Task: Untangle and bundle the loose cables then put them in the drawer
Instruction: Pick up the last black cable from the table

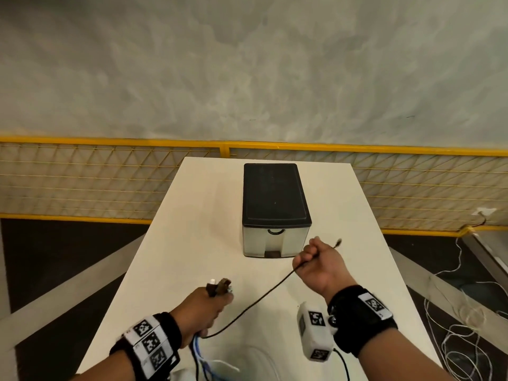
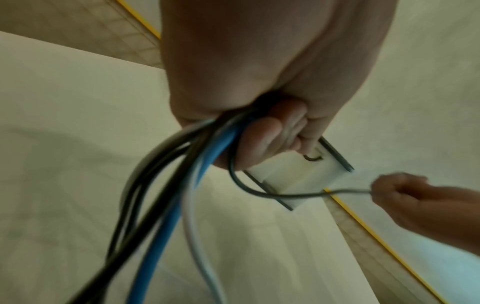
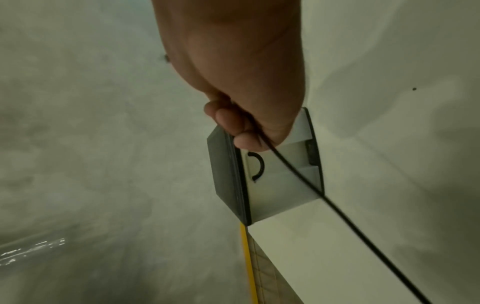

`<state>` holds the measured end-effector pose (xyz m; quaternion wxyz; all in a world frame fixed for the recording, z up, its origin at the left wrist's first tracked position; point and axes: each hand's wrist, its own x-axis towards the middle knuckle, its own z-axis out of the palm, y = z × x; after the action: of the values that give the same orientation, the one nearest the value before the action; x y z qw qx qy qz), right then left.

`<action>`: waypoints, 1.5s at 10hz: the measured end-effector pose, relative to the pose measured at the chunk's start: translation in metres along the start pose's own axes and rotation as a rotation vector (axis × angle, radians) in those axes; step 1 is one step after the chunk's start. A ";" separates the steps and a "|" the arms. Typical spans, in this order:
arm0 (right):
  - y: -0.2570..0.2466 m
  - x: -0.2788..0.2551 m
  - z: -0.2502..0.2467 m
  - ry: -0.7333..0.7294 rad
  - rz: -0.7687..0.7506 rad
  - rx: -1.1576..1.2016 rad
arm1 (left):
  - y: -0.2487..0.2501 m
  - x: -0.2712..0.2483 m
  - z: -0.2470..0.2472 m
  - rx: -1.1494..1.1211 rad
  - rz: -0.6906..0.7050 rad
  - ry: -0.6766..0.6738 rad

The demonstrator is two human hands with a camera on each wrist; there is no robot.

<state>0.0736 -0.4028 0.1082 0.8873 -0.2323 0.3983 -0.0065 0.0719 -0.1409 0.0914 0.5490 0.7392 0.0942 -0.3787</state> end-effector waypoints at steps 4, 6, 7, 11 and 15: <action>0.057 -0.029 0.018 -0.099 0.034 -0.350 | 0.045 -0.002 0.074 -0.045 0.463 -0.004; 0.042 -0.045 0.008 -0.203 -0.013 -0.708 | 0.044 -0.006 0.068 0.047 0.386 -0.099; 0.022 -0.055 -0.009 -0.333 -0.147 -0.979 | 0.041 -0.007 0.057 0.057 0.334 -0.088; -0.017 -0.112 -0.109 -0.052 -0.063 -2.134 | 0.061 -0.024 0.021 -0.240 0.385 -0.017; 0.014 -0.142 -0.018 -0.638 -0.542 -1.500 | 0.093 -0.074 0.055 0.094 0.723 -0.187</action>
<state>-0.0384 -0.3696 0.1924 0.5365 -0.8354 -0.0407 0.1124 0.0469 -0.2040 0.2029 0.6190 0.7112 -0.2409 -0.2303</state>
